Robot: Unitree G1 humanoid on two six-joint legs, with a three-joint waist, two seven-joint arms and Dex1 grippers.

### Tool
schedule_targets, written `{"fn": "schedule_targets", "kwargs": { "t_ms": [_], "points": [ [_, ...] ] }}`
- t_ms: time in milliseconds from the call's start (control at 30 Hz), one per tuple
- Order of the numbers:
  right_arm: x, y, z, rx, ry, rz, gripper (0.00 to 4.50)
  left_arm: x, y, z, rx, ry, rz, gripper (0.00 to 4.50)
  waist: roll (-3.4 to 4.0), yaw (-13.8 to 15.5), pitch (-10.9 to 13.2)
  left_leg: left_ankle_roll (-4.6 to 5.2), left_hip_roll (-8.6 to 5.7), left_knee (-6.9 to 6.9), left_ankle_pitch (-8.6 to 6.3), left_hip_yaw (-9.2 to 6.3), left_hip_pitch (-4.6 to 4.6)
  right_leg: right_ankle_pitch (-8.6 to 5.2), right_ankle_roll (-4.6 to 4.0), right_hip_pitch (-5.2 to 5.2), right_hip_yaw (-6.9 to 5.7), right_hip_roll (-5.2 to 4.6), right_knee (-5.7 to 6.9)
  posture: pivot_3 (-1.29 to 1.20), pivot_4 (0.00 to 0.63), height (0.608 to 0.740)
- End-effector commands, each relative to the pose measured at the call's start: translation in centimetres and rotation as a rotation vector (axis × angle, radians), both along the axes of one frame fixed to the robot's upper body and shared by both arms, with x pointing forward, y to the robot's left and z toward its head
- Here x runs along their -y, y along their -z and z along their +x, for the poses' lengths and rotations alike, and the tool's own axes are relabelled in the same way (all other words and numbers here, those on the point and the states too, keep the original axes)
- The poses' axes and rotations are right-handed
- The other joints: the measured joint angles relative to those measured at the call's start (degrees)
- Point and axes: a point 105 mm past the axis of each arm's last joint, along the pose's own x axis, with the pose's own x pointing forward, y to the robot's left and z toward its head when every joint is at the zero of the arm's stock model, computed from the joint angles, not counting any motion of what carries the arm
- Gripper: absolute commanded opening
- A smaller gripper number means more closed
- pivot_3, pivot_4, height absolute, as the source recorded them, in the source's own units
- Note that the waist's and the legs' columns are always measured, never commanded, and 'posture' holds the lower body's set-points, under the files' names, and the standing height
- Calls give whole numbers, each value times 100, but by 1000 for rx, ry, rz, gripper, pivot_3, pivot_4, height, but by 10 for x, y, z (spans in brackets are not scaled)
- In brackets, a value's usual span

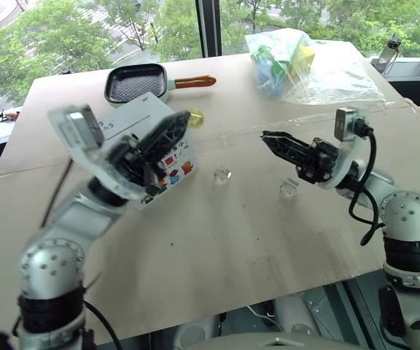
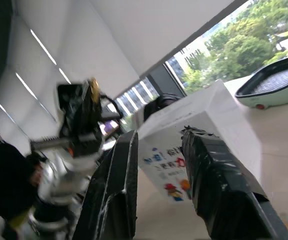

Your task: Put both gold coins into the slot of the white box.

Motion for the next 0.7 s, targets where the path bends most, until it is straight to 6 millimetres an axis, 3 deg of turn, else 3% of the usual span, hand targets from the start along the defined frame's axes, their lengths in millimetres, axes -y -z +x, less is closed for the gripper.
{"fn": "schedule_targets", "kwargs": {
  "t_ms": [33, 167, 300, 700],
  "points": [
    [-12, -9, -1, 236, 25, -119, 1540, -16, -16, 7, 81, -70, 142, 0, -1, -10, 0, 0, 0, -3, 0, 3, -1, 0, 0, -4, 3, 1, 1, 0, 150, 721],
    [-32, -27, 3, 433, 66, -146, 1540, -43, -22, 29, 119, -187, 365, 0, 0, -38, 3, -2, 1, -9, 1, 14, -3, 0, 0, -18, 12, 9, 8, 0, 150, 721],
    [-45, -27, 4, 509, 74, -199, 1540, -66, -24, 43, 127, -241, 488, 0, 0, -24, 3, -3, 2, -15, 1, 19, -16, 1, 0, -39, 20, 10, 10, 0, 150, 721],
    [-64, -21, 4, 487, 102, -276, 1540, -116, -13, 71, 45, -290, 626, 0, -2, -34, 1, -10, -8, -2, 5, 5, -112, 2, -1, -134, 1, -25, 23, 0, 150, 721]
  ]
}}
